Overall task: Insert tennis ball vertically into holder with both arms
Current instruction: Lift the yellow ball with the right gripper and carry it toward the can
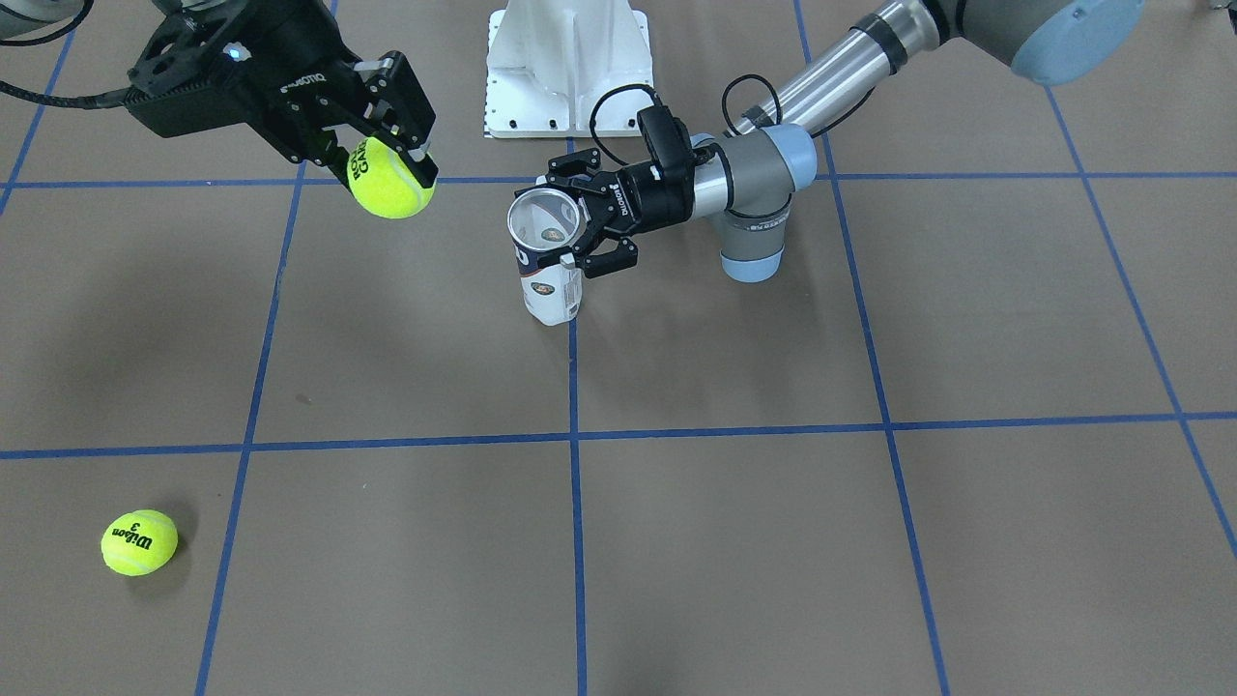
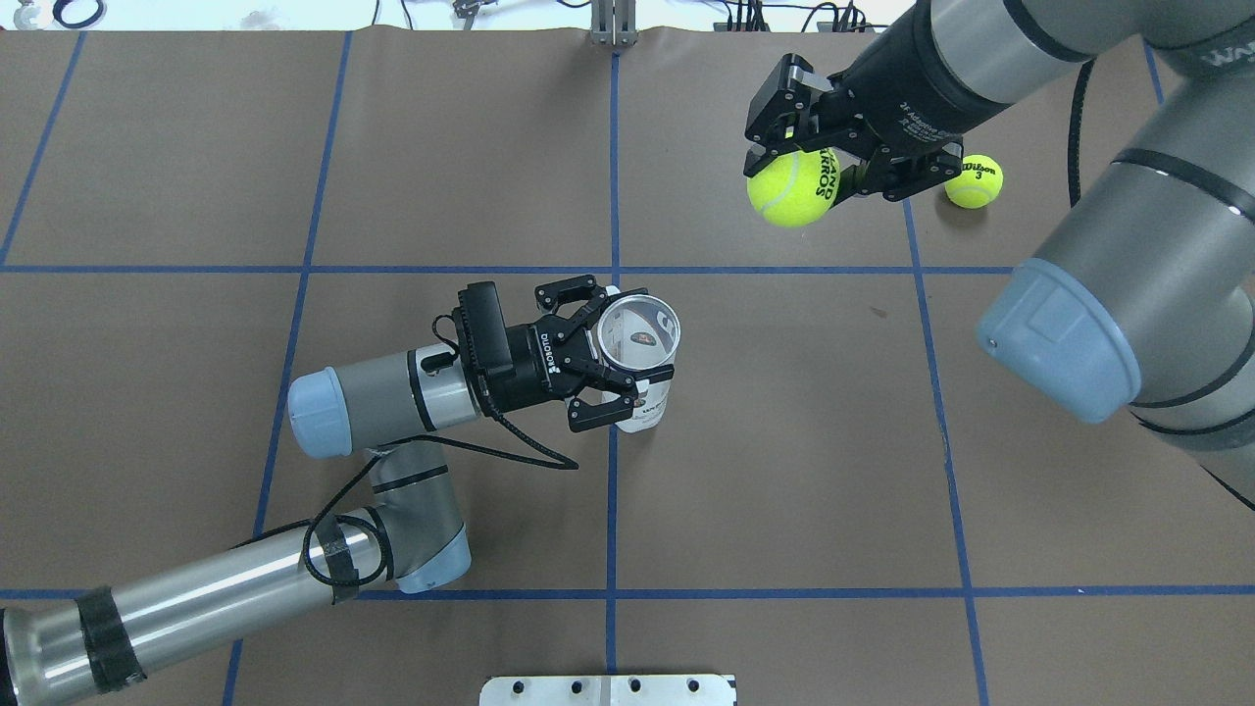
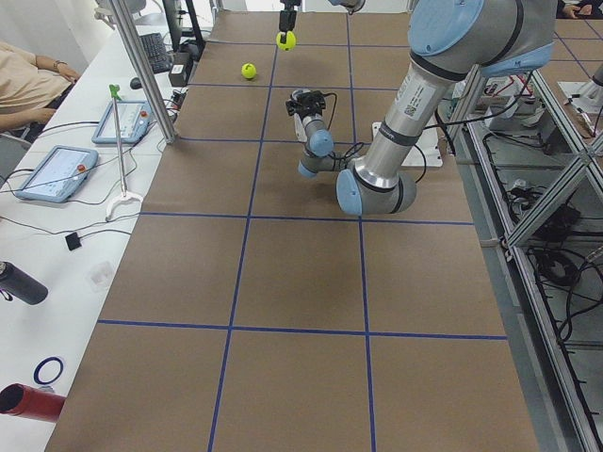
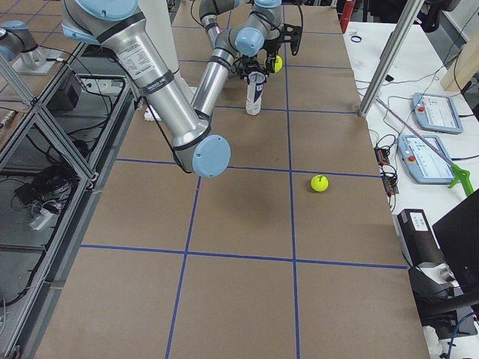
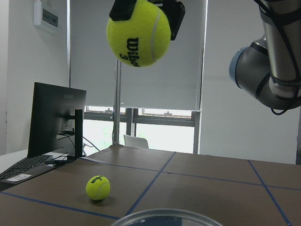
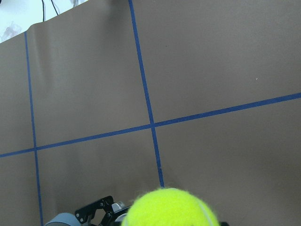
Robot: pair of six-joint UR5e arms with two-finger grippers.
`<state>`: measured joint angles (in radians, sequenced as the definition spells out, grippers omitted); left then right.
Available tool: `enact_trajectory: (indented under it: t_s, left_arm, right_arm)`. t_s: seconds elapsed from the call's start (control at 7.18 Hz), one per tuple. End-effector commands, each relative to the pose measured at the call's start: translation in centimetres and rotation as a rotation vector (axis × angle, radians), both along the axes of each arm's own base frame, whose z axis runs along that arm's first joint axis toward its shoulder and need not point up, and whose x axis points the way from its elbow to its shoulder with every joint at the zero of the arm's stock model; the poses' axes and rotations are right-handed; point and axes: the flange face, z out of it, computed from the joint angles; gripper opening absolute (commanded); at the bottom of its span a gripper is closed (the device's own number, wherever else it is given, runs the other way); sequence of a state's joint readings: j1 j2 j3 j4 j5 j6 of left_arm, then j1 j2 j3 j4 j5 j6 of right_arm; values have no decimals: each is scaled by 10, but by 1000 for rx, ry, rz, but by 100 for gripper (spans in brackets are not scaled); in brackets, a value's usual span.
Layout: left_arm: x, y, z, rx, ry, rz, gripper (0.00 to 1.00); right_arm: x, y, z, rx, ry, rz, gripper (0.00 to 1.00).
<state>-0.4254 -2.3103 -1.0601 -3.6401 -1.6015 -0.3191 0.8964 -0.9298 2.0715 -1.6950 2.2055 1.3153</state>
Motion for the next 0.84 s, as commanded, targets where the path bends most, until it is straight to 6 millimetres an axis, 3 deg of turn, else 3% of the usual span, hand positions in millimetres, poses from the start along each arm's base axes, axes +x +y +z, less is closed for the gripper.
enact_trajectory:
  t_s: [0.0, 0.28, 0.42, 0.7]
  left_arm:
    - [0, 0, 0, 0, 0, 0, 86]
    - [1, 1, 0, 0, 0, 2, 86]
    - [1, 1, 0, 0, 0, 2, 86]
    - [1, 1, 0, 0, 0, 2, 86]
  right_arm:
    - [-15, 6, -18, -18, -16, 24, 35]
    - [-44, 17, -24, -21, -1, 43, 36]
    - [-66, 16, -34, -38, 6, 68, 44]
    - [-118, 30, -50, -38, 83, 99, 46]
